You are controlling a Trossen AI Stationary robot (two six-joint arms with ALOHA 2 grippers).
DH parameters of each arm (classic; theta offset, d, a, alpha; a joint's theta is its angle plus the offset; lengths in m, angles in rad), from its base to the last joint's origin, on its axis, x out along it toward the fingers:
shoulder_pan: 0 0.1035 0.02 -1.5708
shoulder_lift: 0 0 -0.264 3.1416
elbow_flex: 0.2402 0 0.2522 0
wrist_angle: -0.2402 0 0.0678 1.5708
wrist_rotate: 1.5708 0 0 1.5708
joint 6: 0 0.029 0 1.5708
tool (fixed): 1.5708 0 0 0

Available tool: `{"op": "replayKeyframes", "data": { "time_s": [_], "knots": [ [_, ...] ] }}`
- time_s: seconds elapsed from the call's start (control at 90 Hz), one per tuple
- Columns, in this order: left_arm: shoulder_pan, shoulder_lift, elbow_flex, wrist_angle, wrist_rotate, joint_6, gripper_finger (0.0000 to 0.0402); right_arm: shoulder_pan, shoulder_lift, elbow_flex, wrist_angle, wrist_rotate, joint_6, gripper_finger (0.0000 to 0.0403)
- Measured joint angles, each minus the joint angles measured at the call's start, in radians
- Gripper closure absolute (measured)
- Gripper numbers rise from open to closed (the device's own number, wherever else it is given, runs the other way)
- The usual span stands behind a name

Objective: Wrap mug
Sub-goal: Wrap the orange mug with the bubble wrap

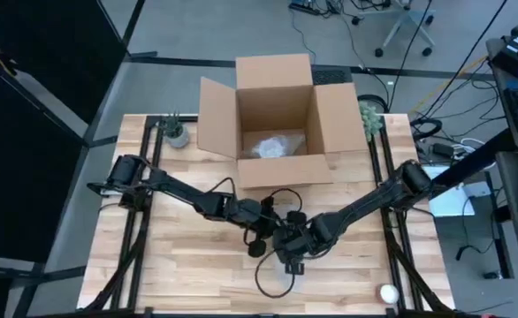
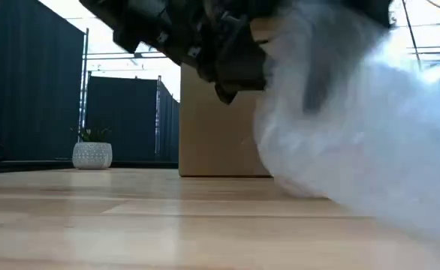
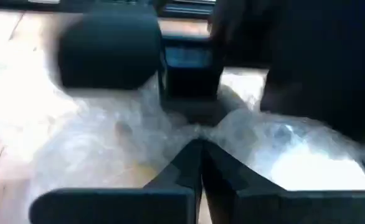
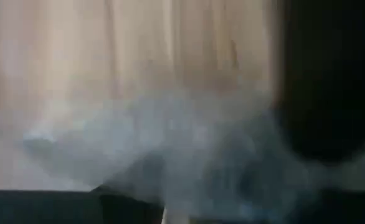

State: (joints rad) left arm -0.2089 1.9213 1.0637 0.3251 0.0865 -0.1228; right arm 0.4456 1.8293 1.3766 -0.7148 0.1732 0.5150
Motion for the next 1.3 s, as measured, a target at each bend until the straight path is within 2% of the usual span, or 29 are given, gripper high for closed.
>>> {"op": "replayKeyframes", "data": {
  "time_s": [0.2,0.478,0.533,0.667,0.711,0.8,1.078,1.3],
  "knots": [
    [0.000,0.001,0.001,0.003,-0.001,0.000,0.0400,0.011,-0.106,0.004,-0.064,0.012,0.004,0.0243],
    [0.000,0.002,-0.001,0.018,-0.001,-0.002,0.0400,0.020,-0.265,0.005,-0.233,0.023,0.108,0.0243],
    [0.000,0.002,-0.001,0.018,-0.001,-0.002,0.0400,0.018,-0.284,0.005,-0.259,0.067,0.134,0.0243],
    [0.000,0.002,-0.002,0.020,-0.002,-0.002,0.0400,0.005,-0.307,0.006,-0.270,0.276,0.154,0.0243],
    [0.000,0.002,-0.002,0.020,-0.002,-0.002,0.0400,-0.009,-0.299,0.006,-0.269,0.300,0.154,0.0243],
    [0.000,0.002,-0.002,0.020,-0.004,-0.002,0.0400,-0.045,-0.269,0.006,-0.268,0.276,0.153,0.0243],
    [0.000,0.002,-0.003,0.021,-0.004,-0.002,0.0400,-0.109,-0.089,0.006,-0.271,0.051,0.135,0.0243],
    [0.000,0.002,-0.003,0.023,-0.004,-0.001,0.0400,-0.110,0.072,0.011,-0.254,0.047,0.131,0.0243]
  ]
}}
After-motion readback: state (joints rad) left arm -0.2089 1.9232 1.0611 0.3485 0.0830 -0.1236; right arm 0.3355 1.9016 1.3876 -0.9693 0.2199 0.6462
